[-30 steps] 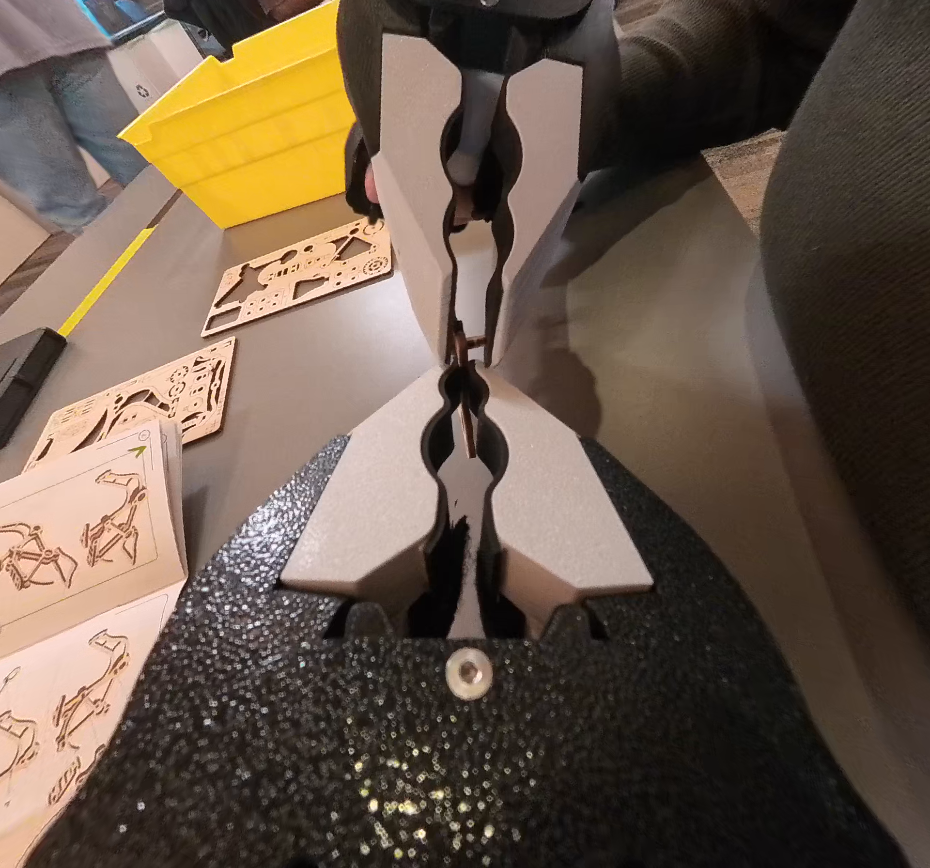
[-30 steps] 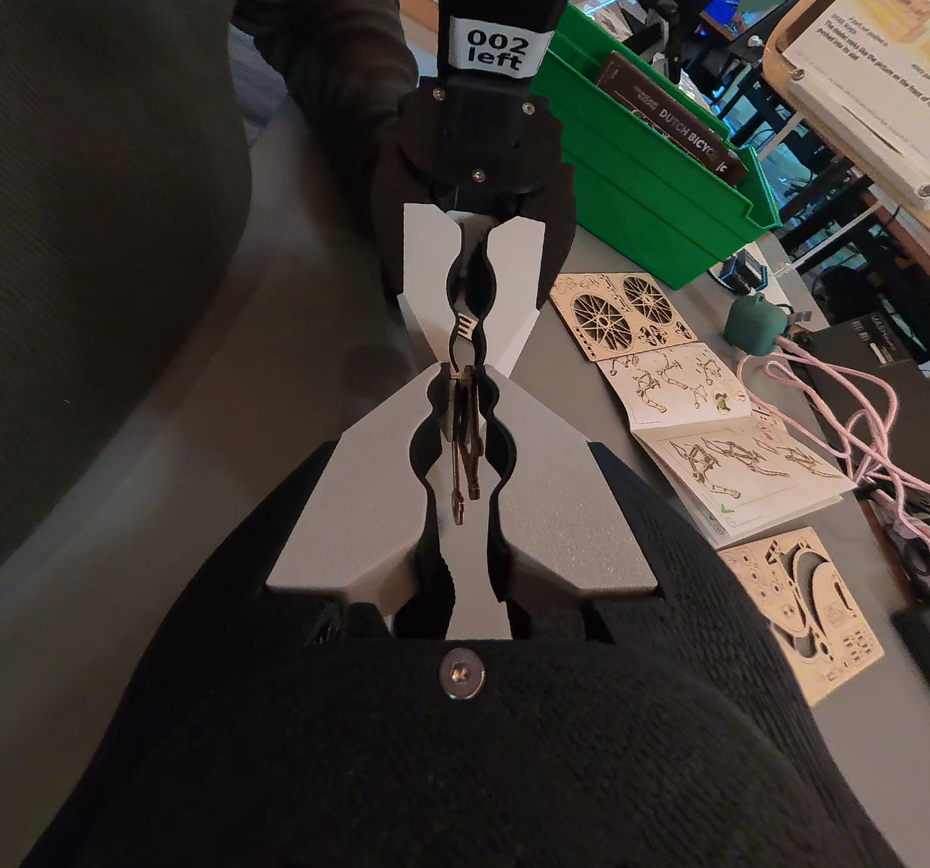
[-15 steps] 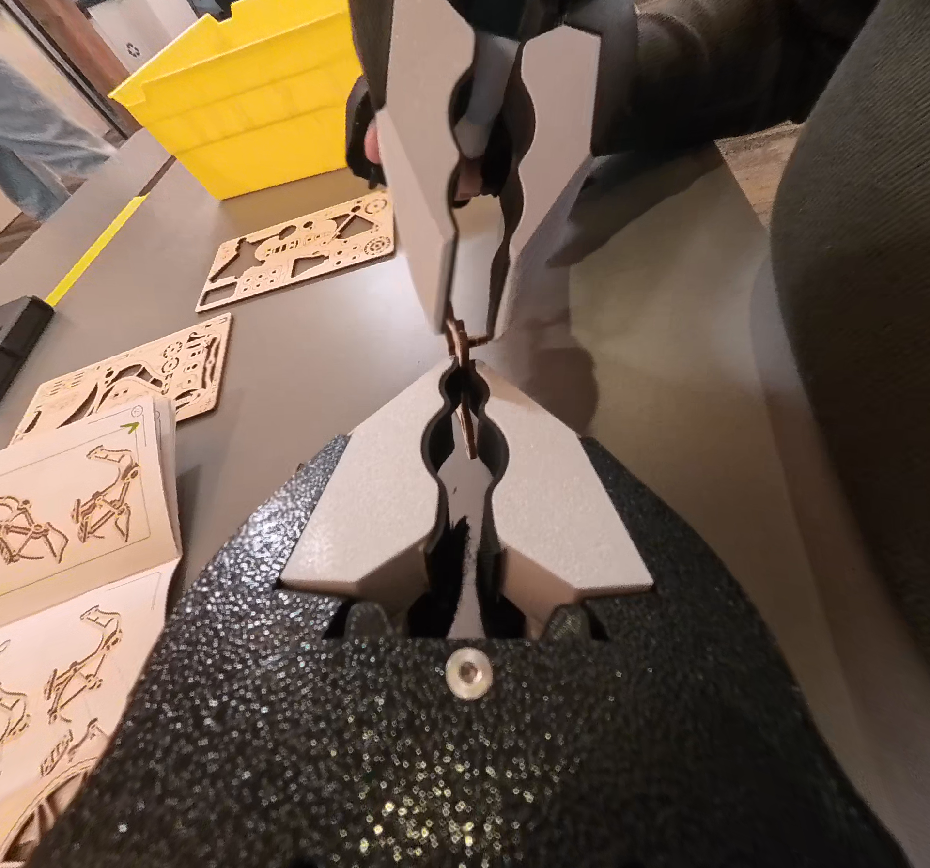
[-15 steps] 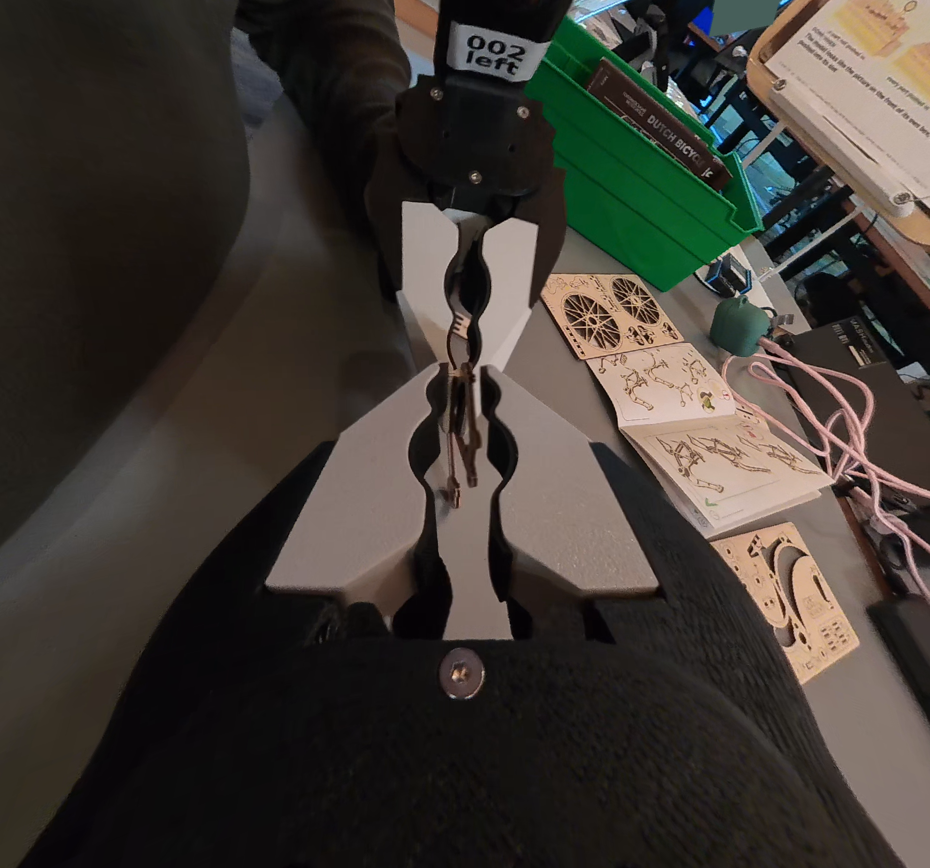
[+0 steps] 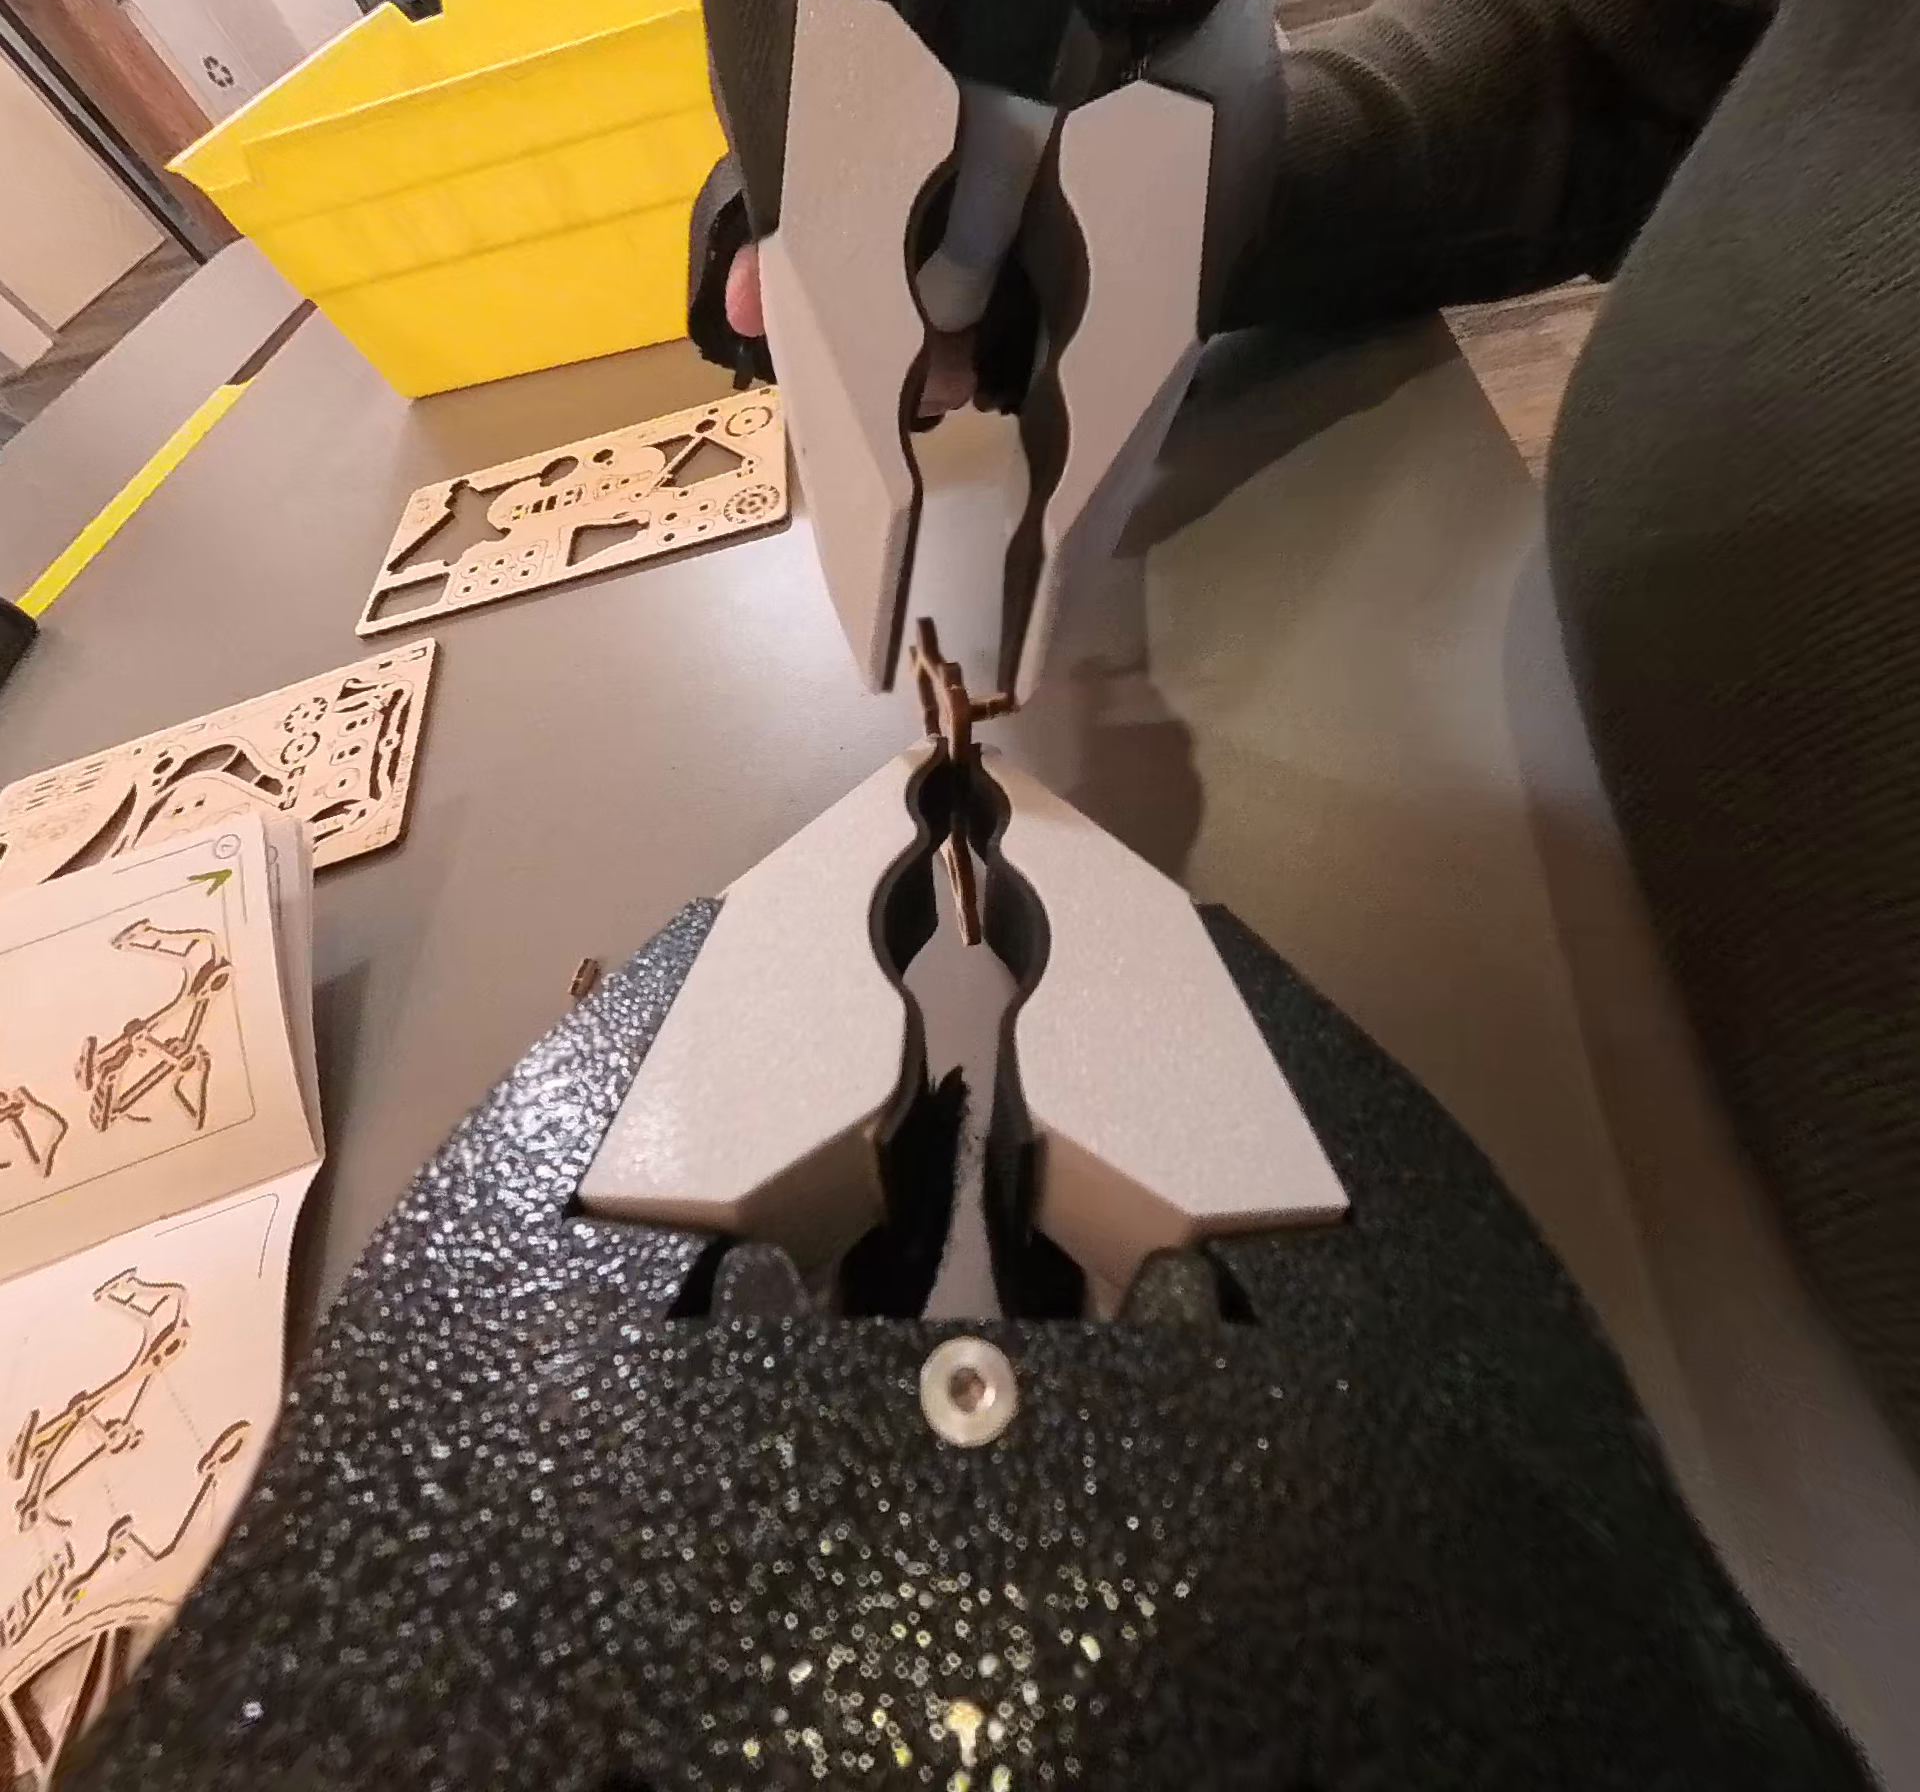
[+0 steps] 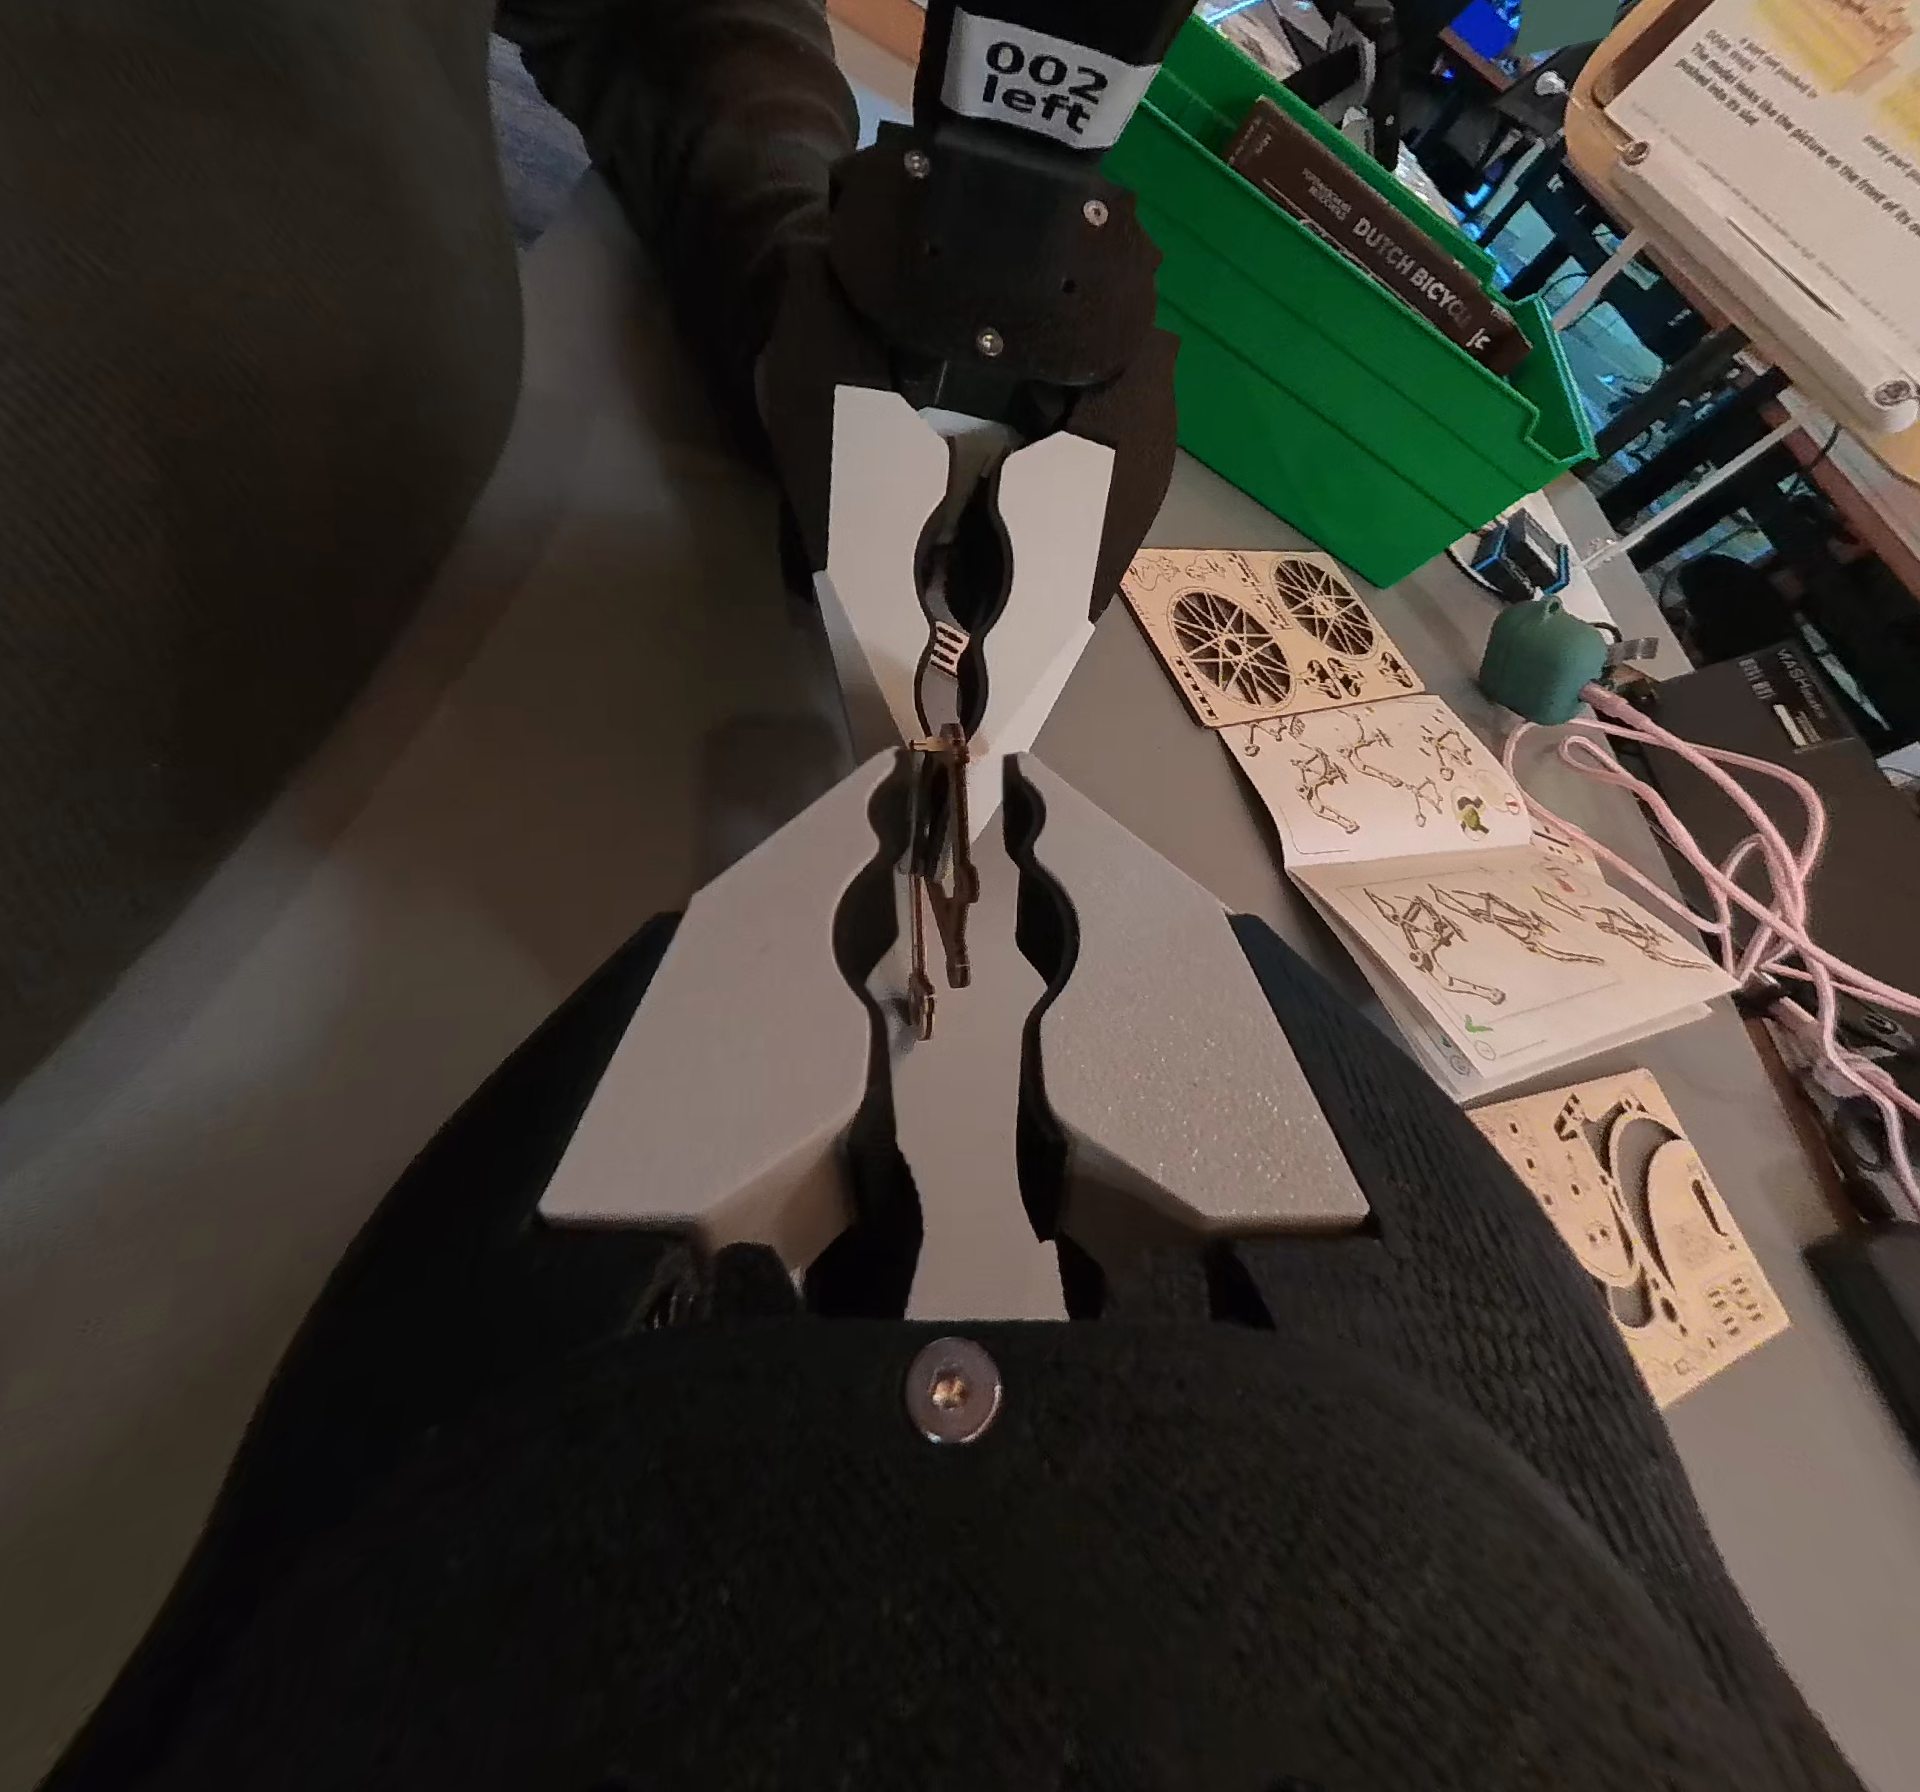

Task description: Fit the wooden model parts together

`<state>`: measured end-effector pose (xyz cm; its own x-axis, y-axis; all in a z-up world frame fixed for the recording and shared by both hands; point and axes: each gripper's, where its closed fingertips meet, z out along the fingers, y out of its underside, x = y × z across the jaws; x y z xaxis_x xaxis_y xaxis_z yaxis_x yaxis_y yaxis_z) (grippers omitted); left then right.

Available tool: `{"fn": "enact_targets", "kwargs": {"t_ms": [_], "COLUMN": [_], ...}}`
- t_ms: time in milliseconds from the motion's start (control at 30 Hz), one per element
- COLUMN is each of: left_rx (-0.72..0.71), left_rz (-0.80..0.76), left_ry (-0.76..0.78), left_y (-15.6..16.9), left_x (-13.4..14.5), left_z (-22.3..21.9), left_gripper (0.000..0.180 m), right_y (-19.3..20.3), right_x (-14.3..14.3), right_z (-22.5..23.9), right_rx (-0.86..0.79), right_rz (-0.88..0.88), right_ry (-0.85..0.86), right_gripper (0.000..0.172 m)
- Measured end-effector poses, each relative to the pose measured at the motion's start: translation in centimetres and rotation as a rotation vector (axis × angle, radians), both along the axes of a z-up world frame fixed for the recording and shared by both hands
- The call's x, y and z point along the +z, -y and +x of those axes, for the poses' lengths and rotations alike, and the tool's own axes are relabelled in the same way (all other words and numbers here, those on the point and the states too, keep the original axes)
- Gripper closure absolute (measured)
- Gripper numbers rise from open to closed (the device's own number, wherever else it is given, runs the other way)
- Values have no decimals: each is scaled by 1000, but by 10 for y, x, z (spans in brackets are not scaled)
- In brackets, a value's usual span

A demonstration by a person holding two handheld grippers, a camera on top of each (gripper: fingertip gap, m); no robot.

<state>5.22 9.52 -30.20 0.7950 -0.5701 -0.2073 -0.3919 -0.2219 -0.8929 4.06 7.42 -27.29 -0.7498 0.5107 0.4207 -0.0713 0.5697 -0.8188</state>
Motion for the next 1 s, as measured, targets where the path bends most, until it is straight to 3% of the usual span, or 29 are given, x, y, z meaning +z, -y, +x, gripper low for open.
{"fn": "enact_targets", "kwargs": {"t_ms": [333,733,1000], "left_rx": [-7,-51,-47], "left_rz": [44,146,166], "left_ry": [7,234,236], "left_y": [-1,4,4], "left_x": [2,33,36], "left_z": [-1,0,0], "left_gripper": [180,180,180], "right_y": [4,-1,-2], "right_x": [0,25,27], "right_z": [0,4,5], "right_rx": [13,86,107], "right_rz": [-46,-355,-410], "right_ry": [13,67,94], "right_gripper": [163,165,165]}}
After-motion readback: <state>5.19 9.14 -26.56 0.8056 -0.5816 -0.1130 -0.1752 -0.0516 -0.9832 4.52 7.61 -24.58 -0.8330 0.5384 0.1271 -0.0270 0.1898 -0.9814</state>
